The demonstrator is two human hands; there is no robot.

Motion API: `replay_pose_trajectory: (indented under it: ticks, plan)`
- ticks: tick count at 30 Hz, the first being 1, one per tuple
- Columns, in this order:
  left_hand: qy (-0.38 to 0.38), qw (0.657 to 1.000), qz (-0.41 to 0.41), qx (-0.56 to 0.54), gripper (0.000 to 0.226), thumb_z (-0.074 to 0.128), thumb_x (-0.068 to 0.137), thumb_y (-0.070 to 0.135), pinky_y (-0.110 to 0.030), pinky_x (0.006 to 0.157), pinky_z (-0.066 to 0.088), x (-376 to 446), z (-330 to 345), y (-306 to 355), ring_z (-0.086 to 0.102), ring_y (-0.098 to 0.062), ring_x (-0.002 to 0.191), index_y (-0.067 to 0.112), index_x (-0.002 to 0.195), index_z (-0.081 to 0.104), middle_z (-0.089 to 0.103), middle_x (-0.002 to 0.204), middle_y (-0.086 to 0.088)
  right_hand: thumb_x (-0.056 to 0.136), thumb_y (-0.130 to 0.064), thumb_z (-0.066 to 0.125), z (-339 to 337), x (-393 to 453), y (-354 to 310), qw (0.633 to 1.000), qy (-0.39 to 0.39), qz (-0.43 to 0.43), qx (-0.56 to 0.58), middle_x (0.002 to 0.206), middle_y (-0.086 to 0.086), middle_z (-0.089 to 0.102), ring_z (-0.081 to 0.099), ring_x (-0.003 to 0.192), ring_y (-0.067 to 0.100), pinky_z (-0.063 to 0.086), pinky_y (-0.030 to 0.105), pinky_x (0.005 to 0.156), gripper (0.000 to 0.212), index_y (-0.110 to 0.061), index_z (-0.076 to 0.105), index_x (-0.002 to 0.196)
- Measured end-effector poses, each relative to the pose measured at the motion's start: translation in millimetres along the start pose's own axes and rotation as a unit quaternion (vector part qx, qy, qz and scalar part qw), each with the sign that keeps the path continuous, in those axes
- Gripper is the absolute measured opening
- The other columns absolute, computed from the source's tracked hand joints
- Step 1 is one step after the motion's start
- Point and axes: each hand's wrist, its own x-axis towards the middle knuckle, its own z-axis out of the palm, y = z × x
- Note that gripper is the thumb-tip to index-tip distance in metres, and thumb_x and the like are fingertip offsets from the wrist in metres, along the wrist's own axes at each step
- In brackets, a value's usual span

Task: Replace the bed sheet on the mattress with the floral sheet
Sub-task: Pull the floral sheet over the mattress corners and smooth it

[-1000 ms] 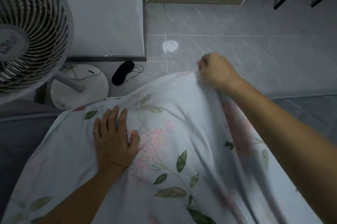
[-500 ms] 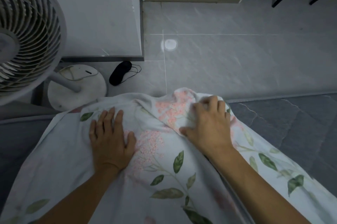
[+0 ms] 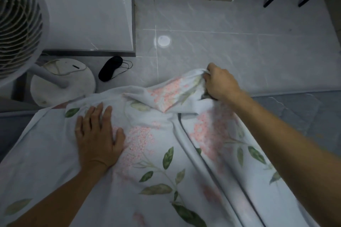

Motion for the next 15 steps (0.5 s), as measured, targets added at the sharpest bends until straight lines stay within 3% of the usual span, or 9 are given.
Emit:
replay_pose_trajectory:
  ticks: [3, 6, 11, 15]
  plan:
    - [-0.003, 1.0, -0.001, 0.001, 0.075, 0.046, 0.088, 0.045, -0.056, 0.122, 0.015, 0.6, -0.1, -0.1, 0.029, -0.04, 0.149, 0.011, 0.154, 0.039, 0.035, 0.162, -0.018, 0.105, -0.035, 0.049, -19.0, 47.7, -7.8, 0.998, 0.01, -0.052, -0.019, 0.117, 0.024, 0.065, 0.061, 0.105, 0.043, 0.042, 0.042, 0.08, 0.025, -0.012, 0.051, 0.115]
    - [0.0, 1.0, -0.003, 0.0, 0.075, 0.047, 0.088, 0.045, -0.057, 0.122, 0.016, 0.9, -0.2, -0.2, 0.031, -0.04, 0.148, 0.011, 0.154, 0.039, 0.035, 0.162, -0.018, 0.105, -0.033, 0.052, -46.3, 90.4, -31.3, 0.994, 0.025, -0.109, 0.016, 0.113, 0.019, 0.063, 0.055, 0.094, 0.035, 0.038, 0.036, 0.077, 0.024, -0.013, 0.05, 0.116]
    - [0.01, 1.0, -0.003, -0.004, 0.075, 0.049, 0.087, 0.043, -0.058, 0.122, 0.018, -0.2, 2.1, 0.9, 0.033, -0.04, 0.146, 0.011, 0.154, 0.041, 0.037, 0.16, -0.017, 0.103, -0.03, 0.053, -35.3, 111.2, -50.2, 0.975, 0.11, -0.163, 0.099, 0.107, 0.009, 0.057, 0.054, 0.099, 0.032, 0.038, 0.038, 0.077, 0.023, -0.009, 0.051, 0.113]
    - [-0.003, 1.0, -0.001, 0.01, 0.076, 0.047, 0.087, 0.044, -0.058, 0.123, 0.016, 0.3, 4.4, -1.3, 0.03, -0.039, 0.149, 0.01, 0.154, 0.039, 0.036, 0.161, -0.017, 0.087, -0.044, 0.073, 1.6, 100.7, -32.4, 0.991, 0.032, -0.116, 0.062, 0.124, 0.01, 0.055, 0.052, 0.114, 0.034, 0.045, 0.045, 0.094, 0.049, -0.017, 0.051, 0.121]
